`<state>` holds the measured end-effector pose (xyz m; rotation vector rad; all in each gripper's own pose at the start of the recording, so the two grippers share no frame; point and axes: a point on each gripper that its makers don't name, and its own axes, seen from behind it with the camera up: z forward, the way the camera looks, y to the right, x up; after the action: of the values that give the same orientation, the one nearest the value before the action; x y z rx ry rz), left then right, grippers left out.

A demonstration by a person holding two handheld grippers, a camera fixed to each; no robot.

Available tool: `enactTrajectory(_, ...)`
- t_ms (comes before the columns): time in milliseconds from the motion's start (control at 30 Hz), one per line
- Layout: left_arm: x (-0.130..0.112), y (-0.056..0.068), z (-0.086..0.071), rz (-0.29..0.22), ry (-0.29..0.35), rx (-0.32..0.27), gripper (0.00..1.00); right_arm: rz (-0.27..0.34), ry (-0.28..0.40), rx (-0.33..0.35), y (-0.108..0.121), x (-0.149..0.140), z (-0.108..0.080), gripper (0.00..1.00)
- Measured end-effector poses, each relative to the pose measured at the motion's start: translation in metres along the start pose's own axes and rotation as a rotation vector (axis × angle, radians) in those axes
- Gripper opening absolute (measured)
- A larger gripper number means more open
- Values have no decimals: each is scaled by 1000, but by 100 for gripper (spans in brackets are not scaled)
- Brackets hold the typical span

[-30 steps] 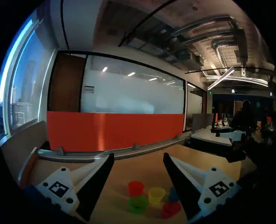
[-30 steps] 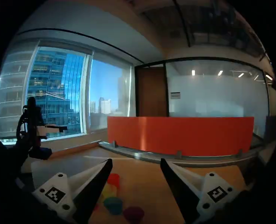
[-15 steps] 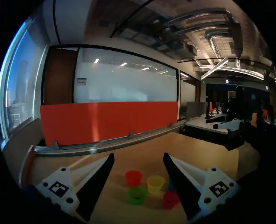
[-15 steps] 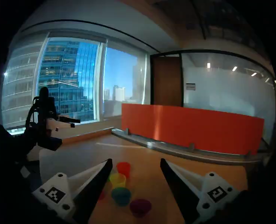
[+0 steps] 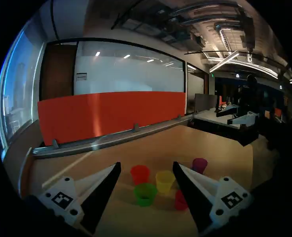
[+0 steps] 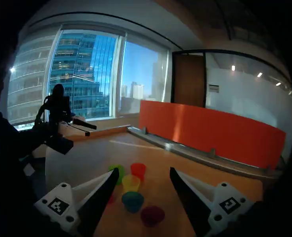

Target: Pour water

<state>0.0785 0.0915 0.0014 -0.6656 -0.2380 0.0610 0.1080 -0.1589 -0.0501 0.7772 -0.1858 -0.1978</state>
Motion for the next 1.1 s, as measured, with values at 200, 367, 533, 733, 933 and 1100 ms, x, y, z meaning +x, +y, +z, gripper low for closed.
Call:
enactTrajectory(200, -26, 3, 6, 2, -42, -15, 97, -8, -27, 22, -3, -14, 8, 99)
enactTrajectory(367, -45, 5, 13, -3, -73, -26, 97, -7, -47, 36, -5, -24, 15, 99)
enactTrajectory(533, -64, 6, 21, -6, -109, -36, 97, -10, -69, 46, -5, -36, 21, 99)
enactTrajectory(733, -89, 6, 32, 1, -157, -45, 97, -16, -99, 58, -6, -51, 28, 99)
enactTrajectory(933, -113, 8, 43, 10, -210, -58, 97, -21, -128, 76, -6, -66, 38, 99)
enactTrajectory(1100, -131, 9, 53, 27, -254, -66, 98, -31, -159, 88, -4, -80, 47, 99)
